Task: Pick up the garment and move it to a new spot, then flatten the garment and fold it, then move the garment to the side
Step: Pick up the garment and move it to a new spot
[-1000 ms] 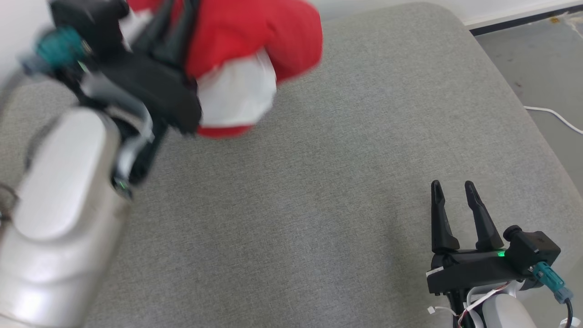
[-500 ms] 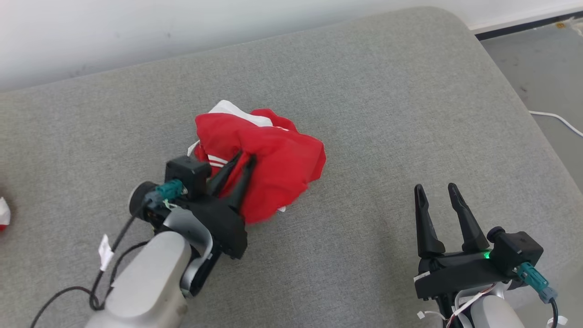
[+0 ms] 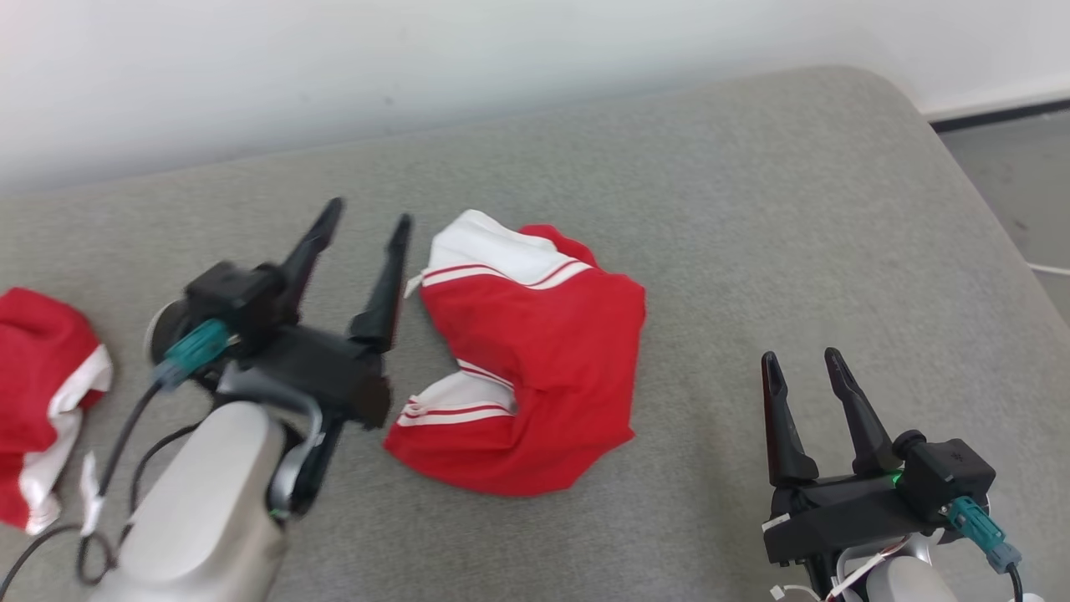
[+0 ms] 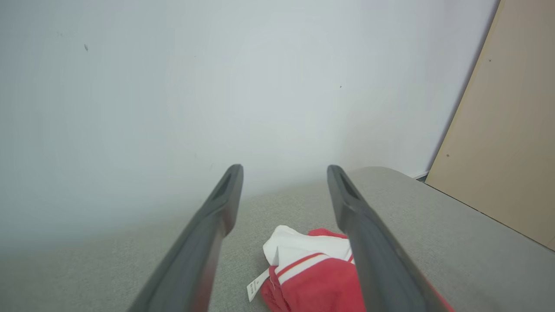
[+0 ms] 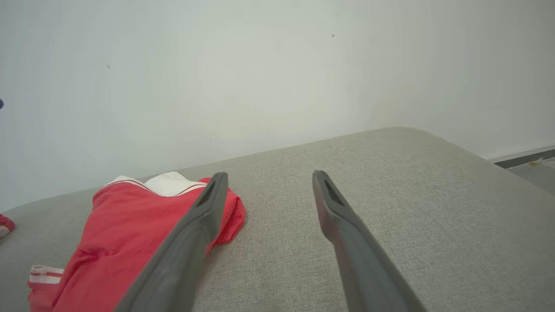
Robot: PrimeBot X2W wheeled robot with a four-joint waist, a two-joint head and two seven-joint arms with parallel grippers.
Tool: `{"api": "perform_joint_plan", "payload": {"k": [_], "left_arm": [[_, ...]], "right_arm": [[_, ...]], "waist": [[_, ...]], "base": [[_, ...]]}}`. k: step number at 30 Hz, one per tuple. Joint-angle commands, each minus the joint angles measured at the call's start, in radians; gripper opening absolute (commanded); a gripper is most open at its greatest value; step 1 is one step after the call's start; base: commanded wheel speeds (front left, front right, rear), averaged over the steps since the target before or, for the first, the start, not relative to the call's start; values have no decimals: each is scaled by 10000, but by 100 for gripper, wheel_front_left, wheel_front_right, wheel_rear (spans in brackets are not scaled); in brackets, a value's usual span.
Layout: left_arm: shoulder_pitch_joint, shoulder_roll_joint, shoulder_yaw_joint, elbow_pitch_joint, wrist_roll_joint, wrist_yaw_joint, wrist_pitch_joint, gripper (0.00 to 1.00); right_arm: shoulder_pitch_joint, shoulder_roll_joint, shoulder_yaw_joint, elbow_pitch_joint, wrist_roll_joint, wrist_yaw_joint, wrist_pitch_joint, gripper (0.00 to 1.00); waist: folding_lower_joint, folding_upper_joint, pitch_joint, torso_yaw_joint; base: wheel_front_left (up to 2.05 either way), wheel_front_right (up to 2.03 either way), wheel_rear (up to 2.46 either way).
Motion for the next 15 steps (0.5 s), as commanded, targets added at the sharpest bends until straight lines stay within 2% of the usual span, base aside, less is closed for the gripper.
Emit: {"api": "perform_joint_plan", "payload": {"k": [1, 8, 15], "left_arm": [[415, 205, 243, -232, 106, 104, -53, 100], [2214, 932, 1641, -1779, 445, 567, -51, 100], [4361, 1284, 2743, -2941, 799, 871, -51, 100]], "right_arm": [[119, -13, 8, -67, -81, -21, -5, 100], [342, -13, 132, -222, -242, -21, -6, 100], [593, -15, 227, -434, -471, -21, -6, 100]], "waist": [[0, 0, -372, 441], [0, 0, -742, 923], [0, 0, -1015, 1216]], "base": [[0, 0, 0], [0, 0, 0], [0, 0, 0]]}}
